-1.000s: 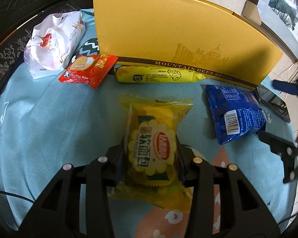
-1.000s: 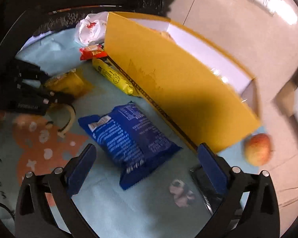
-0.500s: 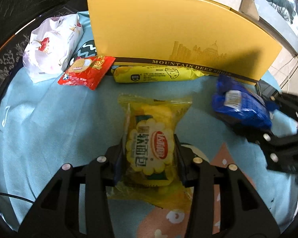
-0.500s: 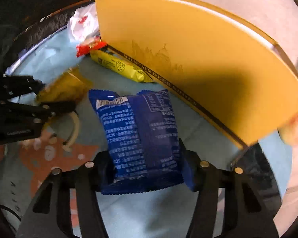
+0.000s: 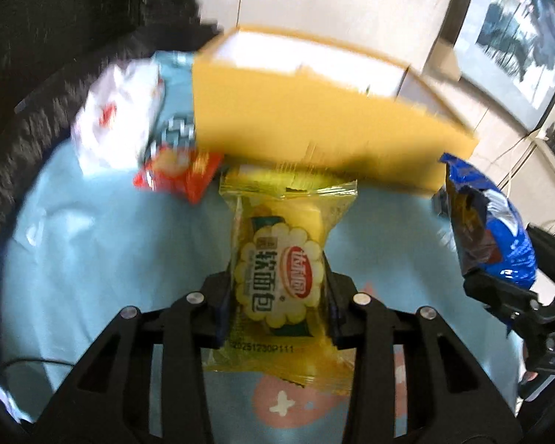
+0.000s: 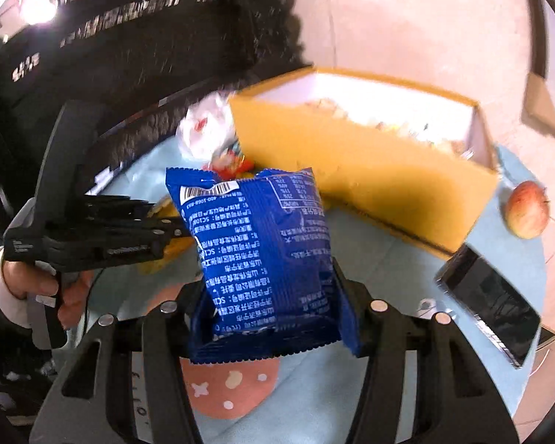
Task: Organize snacks
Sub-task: 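Carry both snacks into the yellow box and open both tools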
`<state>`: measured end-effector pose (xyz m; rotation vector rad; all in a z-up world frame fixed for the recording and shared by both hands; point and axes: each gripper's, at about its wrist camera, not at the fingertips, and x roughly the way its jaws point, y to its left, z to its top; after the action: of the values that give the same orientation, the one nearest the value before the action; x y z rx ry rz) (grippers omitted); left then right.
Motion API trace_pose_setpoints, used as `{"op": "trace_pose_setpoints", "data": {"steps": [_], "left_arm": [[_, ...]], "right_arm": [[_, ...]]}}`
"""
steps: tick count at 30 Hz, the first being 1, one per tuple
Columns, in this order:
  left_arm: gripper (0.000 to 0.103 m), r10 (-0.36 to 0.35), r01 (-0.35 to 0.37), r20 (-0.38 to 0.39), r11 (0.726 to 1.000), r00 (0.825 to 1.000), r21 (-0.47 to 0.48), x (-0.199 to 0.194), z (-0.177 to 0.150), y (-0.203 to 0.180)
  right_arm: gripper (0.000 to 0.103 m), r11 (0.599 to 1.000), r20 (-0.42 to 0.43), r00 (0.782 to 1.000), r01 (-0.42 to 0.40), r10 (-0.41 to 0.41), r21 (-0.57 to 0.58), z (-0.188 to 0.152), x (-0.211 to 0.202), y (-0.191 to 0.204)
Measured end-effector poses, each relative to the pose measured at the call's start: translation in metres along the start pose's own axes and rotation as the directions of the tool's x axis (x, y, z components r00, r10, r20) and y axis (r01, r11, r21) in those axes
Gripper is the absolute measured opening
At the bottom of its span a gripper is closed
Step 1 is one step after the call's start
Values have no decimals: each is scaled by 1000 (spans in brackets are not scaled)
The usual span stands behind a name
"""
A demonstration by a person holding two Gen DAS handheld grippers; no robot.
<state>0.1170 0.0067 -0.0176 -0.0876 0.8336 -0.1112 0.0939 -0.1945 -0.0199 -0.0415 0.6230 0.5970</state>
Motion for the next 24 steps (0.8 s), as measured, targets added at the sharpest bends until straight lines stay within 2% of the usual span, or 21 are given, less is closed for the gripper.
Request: {"op": "trace_pose_setpoints", "data": {"steps": [3, 6, 8, 11, 17, 18, 19, 20, 22, 24], "left_arm": [[39, 2, -5, 87, 999, 996, 34, -24, 33, -12], [39, -8, 2, 146, 999, 989, 46, -35, 74, -24], [39, -13, 5, 171, 999, 985, 43, -33, 101, -32], [39, 6, -14, 167, 999, 986, 47, -10, 141, -45], [39, 4, -10, 134, 999, 991, 41, 50, 180, -62], [59, -16, 12, 144, 999, 989, 30, 56, 182, -61], [81, -31, 30, 163, 1000, 986, 9, 60, 184, -60], [101, -20, 21, 173, 1000, 985, -3, 62, 184, -58], [101, -8, 7, 195, 1000, 981, 3, 65, 182, -57], [101, -3, -5, 183, 999, 983, 44, 63, 177, -56]], "right_arm": [[57, 996, 120, 990, 74, -79, 47, 17, -21, -13], [57, 978, 190, 964, 166, -188, 129, 39, -36, -36], [57, 954, 223, 934, 243, -279, 175, 56, -34, -49], [57, 926, 202, 921, 279, -334, 255, 76, -17, -74], [60, 884, 116, 908, 352, -402, 307, 106, 45, -100], [64, 874, 100, 902, 374, -421, 309, 109, 54, -105], [75, 866, 91, 894, 395, -439, 306, 108, 57, -104], [79, 860, 91, 885, 412, -456, 300, 108, 60, -103], [82, 872, 135, 883, 399, -449, 284, 103, 56, -98], [89, 884, 174, 886, 373, -429, 283, 97, 49, -93]]}}
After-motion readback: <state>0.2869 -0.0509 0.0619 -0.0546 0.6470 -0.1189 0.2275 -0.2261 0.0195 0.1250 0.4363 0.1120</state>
